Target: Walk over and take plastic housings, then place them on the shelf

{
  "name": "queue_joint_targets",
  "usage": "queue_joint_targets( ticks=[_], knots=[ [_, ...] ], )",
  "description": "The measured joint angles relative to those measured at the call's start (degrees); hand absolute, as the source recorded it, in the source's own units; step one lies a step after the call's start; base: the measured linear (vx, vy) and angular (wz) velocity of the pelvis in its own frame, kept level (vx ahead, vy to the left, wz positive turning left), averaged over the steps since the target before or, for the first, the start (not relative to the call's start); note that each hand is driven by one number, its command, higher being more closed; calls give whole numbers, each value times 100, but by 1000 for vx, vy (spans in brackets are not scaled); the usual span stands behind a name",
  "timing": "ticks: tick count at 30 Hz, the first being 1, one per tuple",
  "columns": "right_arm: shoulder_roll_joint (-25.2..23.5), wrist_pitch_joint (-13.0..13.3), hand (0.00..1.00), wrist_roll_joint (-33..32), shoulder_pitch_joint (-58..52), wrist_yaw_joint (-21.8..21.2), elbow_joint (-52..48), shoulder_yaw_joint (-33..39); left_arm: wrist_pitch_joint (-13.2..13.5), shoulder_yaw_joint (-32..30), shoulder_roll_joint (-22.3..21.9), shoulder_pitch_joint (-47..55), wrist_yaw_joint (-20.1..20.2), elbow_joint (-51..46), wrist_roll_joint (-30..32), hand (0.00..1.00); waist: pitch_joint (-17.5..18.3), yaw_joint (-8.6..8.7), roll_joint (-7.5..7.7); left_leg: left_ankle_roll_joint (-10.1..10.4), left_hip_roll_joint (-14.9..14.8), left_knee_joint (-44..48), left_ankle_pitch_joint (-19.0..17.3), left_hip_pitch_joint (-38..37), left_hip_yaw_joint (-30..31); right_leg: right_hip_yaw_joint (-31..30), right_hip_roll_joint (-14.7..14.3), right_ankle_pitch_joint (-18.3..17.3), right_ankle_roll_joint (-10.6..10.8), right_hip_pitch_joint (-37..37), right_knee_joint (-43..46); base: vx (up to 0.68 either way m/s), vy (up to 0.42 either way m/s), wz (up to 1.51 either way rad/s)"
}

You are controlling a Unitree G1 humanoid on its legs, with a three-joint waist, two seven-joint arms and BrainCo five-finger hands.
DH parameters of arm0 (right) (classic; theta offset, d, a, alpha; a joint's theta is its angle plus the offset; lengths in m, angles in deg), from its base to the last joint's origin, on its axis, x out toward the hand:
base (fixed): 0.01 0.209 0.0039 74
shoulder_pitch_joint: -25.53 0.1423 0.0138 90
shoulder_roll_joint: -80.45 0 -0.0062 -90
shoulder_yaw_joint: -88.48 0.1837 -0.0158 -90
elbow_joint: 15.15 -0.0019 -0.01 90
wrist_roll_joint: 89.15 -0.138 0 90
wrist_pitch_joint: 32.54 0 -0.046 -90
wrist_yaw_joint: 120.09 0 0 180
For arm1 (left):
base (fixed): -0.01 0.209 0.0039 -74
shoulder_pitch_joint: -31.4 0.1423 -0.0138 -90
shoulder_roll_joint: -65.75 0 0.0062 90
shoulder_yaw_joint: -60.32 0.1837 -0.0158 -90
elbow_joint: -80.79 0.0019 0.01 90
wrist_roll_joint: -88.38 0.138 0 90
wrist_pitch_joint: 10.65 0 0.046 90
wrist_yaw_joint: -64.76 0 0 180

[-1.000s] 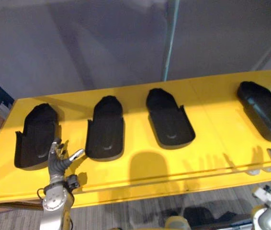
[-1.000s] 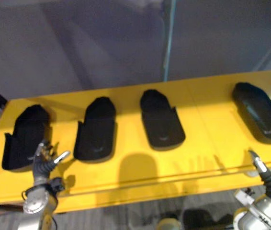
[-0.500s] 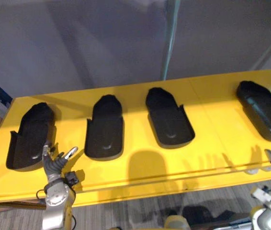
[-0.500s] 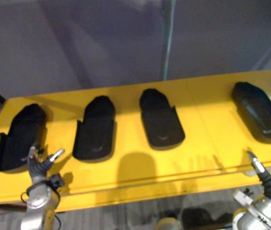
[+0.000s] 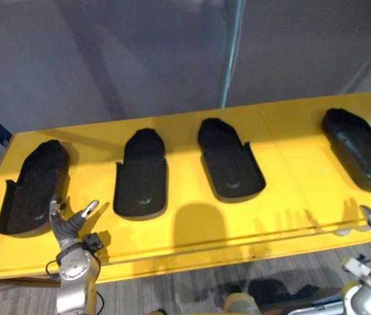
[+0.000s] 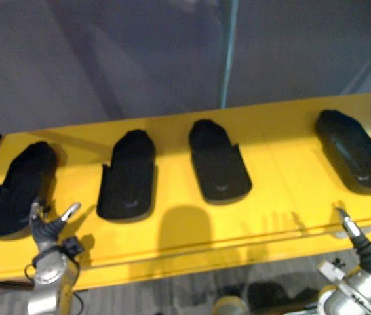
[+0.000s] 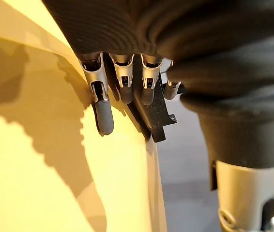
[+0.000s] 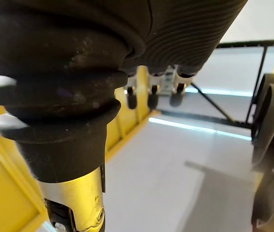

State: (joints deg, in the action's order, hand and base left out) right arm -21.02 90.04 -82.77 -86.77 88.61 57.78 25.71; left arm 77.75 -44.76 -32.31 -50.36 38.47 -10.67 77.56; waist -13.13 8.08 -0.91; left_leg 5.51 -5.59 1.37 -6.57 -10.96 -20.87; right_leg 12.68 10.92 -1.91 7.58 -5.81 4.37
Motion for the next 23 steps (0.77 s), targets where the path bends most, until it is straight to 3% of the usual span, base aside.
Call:
queue_joint_targets(
  ticks=[8,12,15,17,23],
  knots=[
    [0,-25,0,1,7,-3,0,-1,71,-26,0,-49,18,54,-19,0,-105,35,-45,-2,-6,0,2,-10,-2,-3,-6,0,0,-10,0,0,0,0],
    [-2,-165,0,115,13,187,-3,-18,344,23,-4,46,583,-100,-289,0,-122,39,-15,-1,-4,-13,2,-14,-8,-3,-6,1,0,-10,-3,0,0,0],
    [-3,-261,0,128,21,416,-4,-23,572,208,-5,120,1129,-613,-295,0,-136,38,15,0,-2,-27,2,-27,-15,-4,-4,2,0,-14,-6,0,0,0],
    [-5,-313,0,130,87,524,-4,-23,910,301,-4,119,1557,-1012,-440,0,-136,50,13,0,-11,-52,2,-106,-37,-17,-6,3,1,-34,-6,0,0,-6],
    [-137,-542,0,119,137,723,-16,-20,1670,295,7,73,2089,-1902,-441,0,-128,56,0,0,-21,-74,2,-109,-41,-10,-2,6,3,-41,-6,0,0,-1]
  ],
)
